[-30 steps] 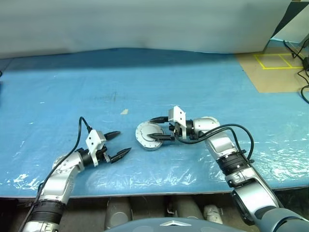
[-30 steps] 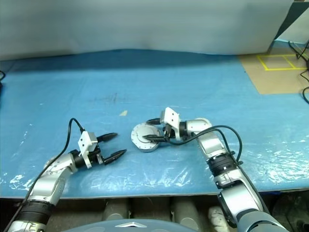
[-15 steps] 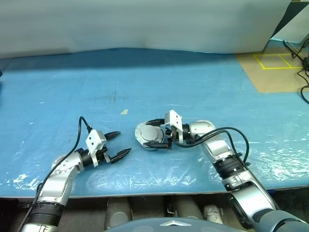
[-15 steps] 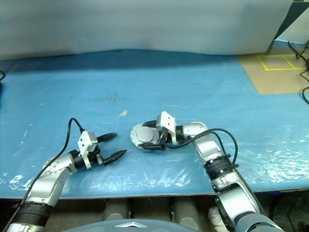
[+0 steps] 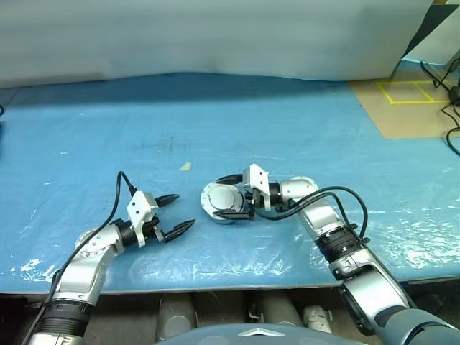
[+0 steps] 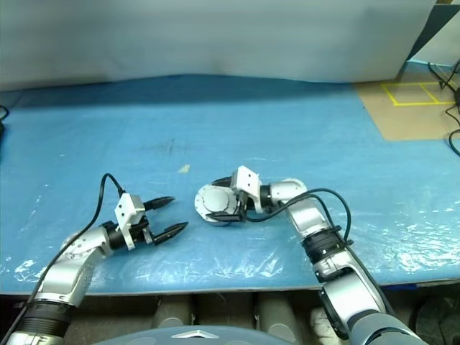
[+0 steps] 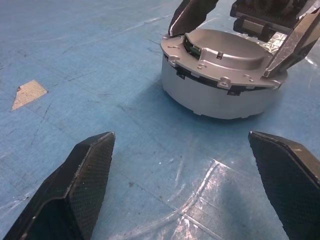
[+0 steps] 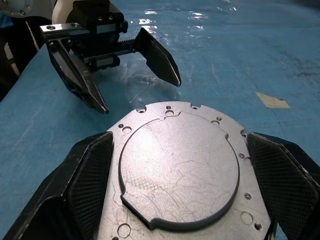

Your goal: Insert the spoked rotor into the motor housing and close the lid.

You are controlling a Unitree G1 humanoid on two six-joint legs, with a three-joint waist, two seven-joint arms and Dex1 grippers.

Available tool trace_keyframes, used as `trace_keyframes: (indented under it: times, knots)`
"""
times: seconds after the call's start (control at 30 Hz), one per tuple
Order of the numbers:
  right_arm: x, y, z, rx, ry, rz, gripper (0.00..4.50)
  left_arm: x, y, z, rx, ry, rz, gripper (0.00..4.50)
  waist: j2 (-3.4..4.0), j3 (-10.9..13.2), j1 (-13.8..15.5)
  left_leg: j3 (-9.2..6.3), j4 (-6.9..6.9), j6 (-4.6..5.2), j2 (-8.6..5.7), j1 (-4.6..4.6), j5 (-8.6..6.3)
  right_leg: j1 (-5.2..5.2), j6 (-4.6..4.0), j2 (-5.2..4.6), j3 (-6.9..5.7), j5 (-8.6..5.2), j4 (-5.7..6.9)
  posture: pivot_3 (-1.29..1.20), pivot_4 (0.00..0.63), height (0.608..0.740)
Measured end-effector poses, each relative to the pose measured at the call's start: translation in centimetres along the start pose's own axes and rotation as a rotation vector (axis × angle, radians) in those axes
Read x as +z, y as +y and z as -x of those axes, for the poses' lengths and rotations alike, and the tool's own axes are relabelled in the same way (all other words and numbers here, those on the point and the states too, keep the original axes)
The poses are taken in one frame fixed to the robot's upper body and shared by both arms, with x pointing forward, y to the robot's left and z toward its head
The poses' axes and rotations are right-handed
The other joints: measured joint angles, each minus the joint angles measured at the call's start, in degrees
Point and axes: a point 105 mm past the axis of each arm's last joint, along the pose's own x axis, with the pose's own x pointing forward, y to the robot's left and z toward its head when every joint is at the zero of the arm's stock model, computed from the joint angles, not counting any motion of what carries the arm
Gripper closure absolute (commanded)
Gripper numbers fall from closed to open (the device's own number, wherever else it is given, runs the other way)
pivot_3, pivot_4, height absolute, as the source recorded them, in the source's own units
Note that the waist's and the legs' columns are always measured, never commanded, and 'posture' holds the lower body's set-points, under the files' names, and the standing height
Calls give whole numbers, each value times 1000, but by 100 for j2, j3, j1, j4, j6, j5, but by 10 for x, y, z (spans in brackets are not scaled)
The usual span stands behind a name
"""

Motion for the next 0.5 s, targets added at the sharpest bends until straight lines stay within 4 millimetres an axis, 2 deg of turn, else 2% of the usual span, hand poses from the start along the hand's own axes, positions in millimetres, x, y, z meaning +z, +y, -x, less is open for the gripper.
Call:
trace_keyframes:
  times: [0.3,0.4,0.5]
  knots:
    - [2,1,5,27,12,-55,35,0,0,0,1,-3,1,0,0,0,2,0,-2,0,0,-1,0,-4,0,0,-2,0,-3,0,150,740]
    - [2,1,7,28,19,-39,670,0,0,0,3,-6,-2,0,0,0,4,0,-2,0,0,-1,0,-4,0,0,-2,0,-3,0,150,740]
    - [1,1,7,29,21,-27,1542,-2,1,0,6,-6,-3,0,0,0,0,0,-3,0,1,-1,0,-6,0,1,-2,0,-4,0,150,740]
